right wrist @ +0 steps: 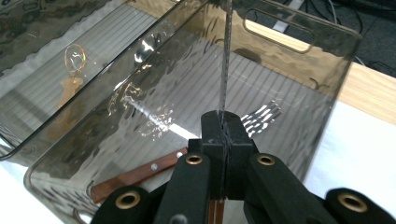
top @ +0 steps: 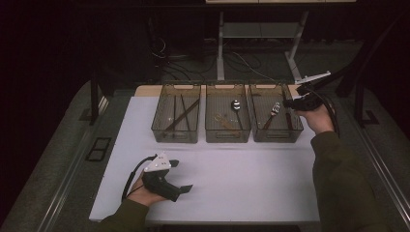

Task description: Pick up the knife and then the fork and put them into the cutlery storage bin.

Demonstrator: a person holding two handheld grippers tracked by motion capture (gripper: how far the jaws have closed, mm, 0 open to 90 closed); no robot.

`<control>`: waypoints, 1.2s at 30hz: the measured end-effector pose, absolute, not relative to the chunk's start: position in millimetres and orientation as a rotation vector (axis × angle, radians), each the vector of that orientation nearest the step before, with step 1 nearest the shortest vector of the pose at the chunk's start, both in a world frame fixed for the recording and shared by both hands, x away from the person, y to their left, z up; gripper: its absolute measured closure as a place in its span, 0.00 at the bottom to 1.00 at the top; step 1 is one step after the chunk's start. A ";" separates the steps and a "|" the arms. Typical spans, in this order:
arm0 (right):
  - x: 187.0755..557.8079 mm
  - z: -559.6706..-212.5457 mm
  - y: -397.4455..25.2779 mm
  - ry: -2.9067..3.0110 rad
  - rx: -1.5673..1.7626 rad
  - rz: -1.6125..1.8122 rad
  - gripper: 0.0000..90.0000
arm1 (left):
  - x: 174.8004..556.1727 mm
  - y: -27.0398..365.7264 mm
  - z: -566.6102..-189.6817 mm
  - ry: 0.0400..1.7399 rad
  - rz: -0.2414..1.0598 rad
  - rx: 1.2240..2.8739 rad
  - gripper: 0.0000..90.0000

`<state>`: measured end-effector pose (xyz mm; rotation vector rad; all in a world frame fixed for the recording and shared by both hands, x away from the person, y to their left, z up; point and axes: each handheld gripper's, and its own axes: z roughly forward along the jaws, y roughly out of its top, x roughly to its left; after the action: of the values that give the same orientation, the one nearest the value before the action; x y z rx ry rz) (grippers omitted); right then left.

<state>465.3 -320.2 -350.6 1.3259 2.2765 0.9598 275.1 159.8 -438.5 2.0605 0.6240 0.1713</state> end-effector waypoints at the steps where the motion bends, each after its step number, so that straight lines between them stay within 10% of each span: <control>1: 466.8 -352.5 -318.7 2.281 1.328 0.962 0.99 | 275.1 159.6 -438.6 0.624 0.171 2.061 0.00; 26: 500.1 -391.0 -280.4 2.374 1.319 0.817 0.98 | 275.3 159.5 -438.2 0.619 0.161 2.055 0.00; 36: 499.7 -390.6 -282.6 2.346 1.351 0.873 0.72 | 275.3 159.4 -438.3 0.619 0.163 2.055 0.00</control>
<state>499.7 -282.6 -390.6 1.3509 2.3465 0.8732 275.3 159.4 -438.3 2.0555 0.6192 0.1626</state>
